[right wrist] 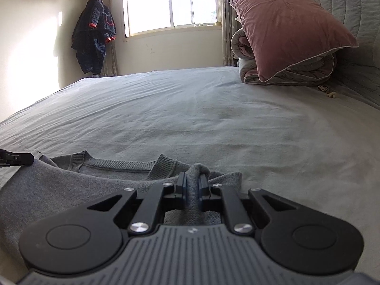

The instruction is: Fold clothes

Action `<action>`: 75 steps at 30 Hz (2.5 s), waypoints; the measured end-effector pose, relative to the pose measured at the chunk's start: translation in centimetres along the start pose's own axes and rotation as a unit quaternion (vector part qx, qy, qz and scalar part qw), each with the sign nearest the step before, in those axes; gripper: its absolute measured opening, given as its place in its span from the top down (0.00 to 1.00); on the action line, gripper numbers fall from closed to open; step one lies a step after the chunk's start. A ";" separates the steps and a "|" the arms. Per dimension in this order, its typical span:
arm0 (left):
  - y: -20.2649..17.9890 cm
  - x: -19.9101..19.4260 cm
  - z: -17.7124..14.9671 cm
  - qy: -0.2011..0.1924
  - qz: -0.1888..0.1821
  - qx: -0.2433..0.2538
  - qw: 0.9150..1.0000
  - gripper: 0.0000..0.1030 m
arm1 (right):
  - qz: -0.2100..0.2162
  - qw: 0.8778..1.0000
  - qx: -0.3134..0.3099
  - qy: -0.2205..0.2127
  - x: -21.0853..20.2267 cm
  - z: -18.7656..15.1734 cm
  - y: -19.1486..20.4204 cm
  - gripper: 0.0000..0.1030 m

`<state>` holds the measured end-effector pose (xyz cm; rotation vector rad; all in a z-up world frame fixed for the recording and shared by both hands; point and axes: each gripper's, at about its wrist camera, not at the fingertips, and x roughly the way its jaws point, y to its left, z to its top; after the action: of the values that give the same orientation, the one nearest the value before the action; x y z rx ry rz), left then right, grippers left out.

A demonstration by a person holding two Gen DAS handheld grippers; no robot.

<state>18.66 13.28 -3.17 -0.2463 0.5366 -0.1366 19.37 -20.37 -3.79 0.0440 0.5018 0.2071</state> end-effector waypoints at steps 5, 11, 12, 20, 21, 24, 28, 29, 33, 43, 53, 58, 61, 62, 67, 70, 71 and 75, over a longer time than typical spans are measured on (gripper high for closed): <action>0.7 0.9 -0.3 0.021 -0.003 -0.013 1.000 0.68 | 0.010 0.999 0.028 0.027 1.0 -0.3 -1.1 0.77; 0.3 1.2 -0.8 0.027 0.001 0.000 1.000 0.91 | 0.017 0.999 0.029 0.033 1.3 -0.5 -1.2 0.77; 0.0 1.1 -0.9 0.025 0.003 0.007 1.000 0.93 | 0.018 0.999 0.026 0.031 1.2 -0.6 -1.1 0.82; -1.2 -0.7 0.3 -0.038 0.013 0.023 0.999 0.96 | -0.004 1.000 -0.003 -0.028 -0.7 -0.2 -0.2 0.90; -1.2 -0.8 0.7 -0.046 0.016 0.023 0.999 0.96 | -0.006 0.999 -0.006 -0.035 -0.8 0.1 -0.1 0.90; -1.2 0.2 1.7 -0.051 0.029 0.020 0.998 0.96 | -0.015 0.999 -0.006 -0.045 -0.3 1.1 -0.1 0.90; -1.1 2.8 1.6 -0.032 0.054 0.028 0.998 0.96 | -0.027 0.999 -0.007 -0.035 1.6 1.9 -0.2 0.90; -1.1 3.6 1.2 -0.024 0.064 0.034 0.997 0.96 | -0.031 0.999 -0.009 -0.026 2.3 1.8 -0.2 0.90; -1.0 5.7 -0.3 -0.003 0.085 0.053 0.995 0.95 | -0.044 0.999 -0.015 0.014 4.8 1.0 -0.2 0.90; 1.1 3.5 1.3 0.042 0.047 -0.019 0.998 0.54 | 0.007 0.993 0.095 0.065 3.5 1.9 -4.2 0.60; 5.7 -0.4 0.4 0.148 -0.050 -0.184 0.970 0.32 | 0.089 0.951 0.264 0.133 -2.1 0.7 -8.5 0.44; 5.6 -0.3 -2.7 0.188 -0.120 -0.236 0.946 0.32 | 0.133 0.918 0.338 0.158 -3.6 -1.4 -8.7 0.44; 4.5 -0.4 -4.2 0.160 -0.128 -0.239 0.949 0.33 | 0.139 0.917 0.340 0.155 -3.9 -2.8 -7.6 0.45; 4.1 -0.5 -4.6 0.150 -0.126 -0.237 0.952 0.34 | 0.138 0.920 0.336 0.147 -4.0 -3.0 -7.2 0.47; 3.1 -0.3 -4.5 0.145 -0.088 -0.253 0.952 0.77 | 0.127 0.914 0.361 0.133 -4.0 -3.5 -5.8 0.75; 2.5 -1.3 -3.6 0.136 -0.078 -0.251 0.955 0.80 | 0.109 0.922 0.354 0.115 -5.1 -2.7 -5.3 0.78; 2.3 -1.9 -3.1 0.135 -0.077 -0.251 0.955 0.80 | 0.109 0.923 0.351 0.111 -5.6 -2.4 -5.3 0.78; 2.0 -4.3 -2.9 0.169 -0.069 -0.243 0.953 0.80 | 0.108 0.928 0.335 0.123 -7.7 -1.0 -5.0 0.79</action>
<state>13.57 15.48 -4.02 -0.7506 0.8927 -0.1821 13.24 -26.84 -1.51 0.7540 0.8025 0.2507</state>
